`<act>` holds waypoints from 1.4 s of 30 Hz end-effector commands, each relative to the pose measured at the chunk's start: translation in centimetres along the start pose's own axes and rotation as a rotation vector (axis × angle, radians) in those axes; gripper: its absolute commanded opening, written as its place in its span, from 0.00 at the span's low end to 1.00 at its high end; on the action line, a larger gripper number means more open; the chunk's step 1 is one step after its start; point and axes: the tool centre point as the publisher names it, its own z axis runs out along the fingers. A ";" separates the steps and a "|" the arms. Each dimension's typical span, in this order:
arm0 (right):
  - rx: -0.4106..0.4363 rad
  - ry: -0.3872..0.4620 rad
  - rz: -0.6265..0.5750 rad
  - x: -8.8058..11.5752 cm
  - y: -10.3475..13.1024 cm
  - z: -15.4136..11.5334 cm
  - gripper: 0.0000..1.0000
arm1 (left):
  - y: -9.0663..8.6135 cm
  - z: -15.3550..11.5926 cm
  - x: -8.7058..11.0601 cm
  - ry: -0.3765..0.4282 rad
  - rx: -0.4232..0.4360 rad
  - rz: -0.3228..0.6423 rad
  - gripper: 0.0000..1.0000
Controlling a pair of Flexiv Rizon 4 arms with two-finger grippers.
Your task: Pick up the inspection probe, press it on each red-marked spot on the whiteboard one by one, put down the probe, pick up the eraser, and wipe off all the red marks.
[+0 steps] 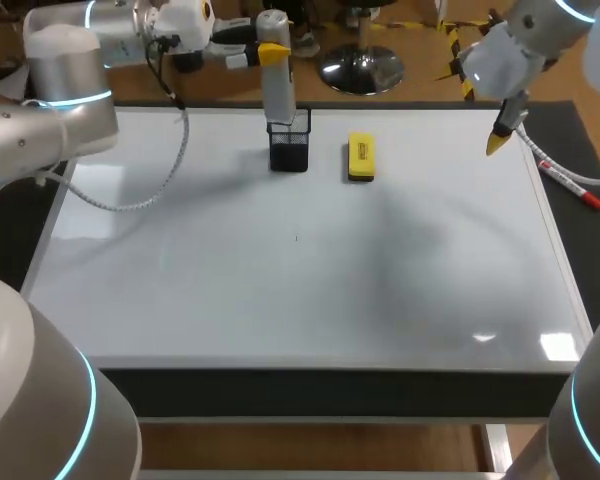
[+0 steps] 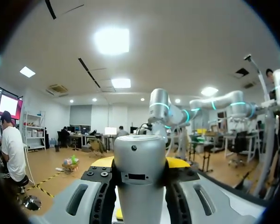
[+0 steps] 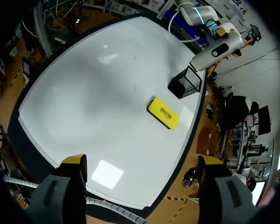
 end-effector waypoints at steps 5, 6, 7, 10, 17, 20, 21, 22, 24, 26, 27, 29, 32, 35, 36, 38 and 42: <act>0.003 0.004 -0.001 -0.1 0.0 0.0 1.00 | 0.9 0.9 -0.8 -0.032 -0.009 -0.004 0.00; 0.003 0.004 -0.001 -0.1 0.0 0.0 1.00 | 1.0 0.9 -0.8 -0.037 -0.009 -0.005 0.00; 0.003 0.004 -0.001 -0.1 0.0 0.0 1.00 | 1.1 1.0 -0.9 -0.042 -0.011 -0.006 0.00; 0.003 0.004 -0.001 -0.1 0.0 0.0 1.00 | 1.3 0.9 -1.0 -0.056 -0.006 -0.010 0.00; 0.003 0.004 -0.001 -0.1 0.0 0.0 1.00 | 1.9 0.9 -1.5 -0.079 -0.004 -0.013 0.00; 0.003 0.004 -0.001 -0.1 0.0 0.0 1.00 | 2.1 1.0 -1.8 -0.085 -0.004 -0.013 0.00; 0.003 0.004 -0.001 -0.1 0.0 0.0 1.00 | 2.1 1.1 -1.8 -0.088 -0.006 -0.010 0.00; 0.003 0.004 -0.001 -0.1 0.0 0.0 1.00 | 2.2 1.1 -1.8 -0.087 -0.005 -0.009 0.00; 0.003 0.004 -0.001 -0.1 0.0 0.0 1.00 | 2.3 1.2 -2.0 -0.091 -0.006 -0.009 0.00; 0.003 0.004 -0.001 -0.1 0.0 0.0 1.00 | 2.5 1.2 -2.1 -0.092 -0.008 -0.008 0.00; 0.003 0.004 -0.001 -0.1 0.0 0.0 1.00 | 2.6 1.3 -2.1 -0.093 -0.011 -0.008 0.00; 0.003 0.004 -0.001 -0.1 0.0 0.0 1.00 | 2.8 1.4 -2.2 -0.093 -0.014 -0.007 0.00; 0.003 0.004 -0.001 -0.1 0.0 0.0 1.00 | 3.0 1.4 -2.4 -0.098 -0.018 -0.008 0.00; 0.003 0.004 -0.001 -0.1 0.0 0.0 1.00 | 3.2 1.4 -2.4 -0.100 -0.019 -0.010 0.00; 0.003 0.004 -0.001 -0.1 0.0 0.0 1.00 | 3.3 1.3 -2.5 -0.100 -0.019 -0.010 0.00; 0.003 0.004 -0.001 -0.1 0.0 0.0 1.00 | 3.4 1.3 -2.6 -0.101 -0.017 -0.009 0.00; 0.003 0.004 -0.001 -0.1 0.0 0.0 1.00 | 3.6 1.1 -2.8 -0.107 -0.017 -0.002 0.00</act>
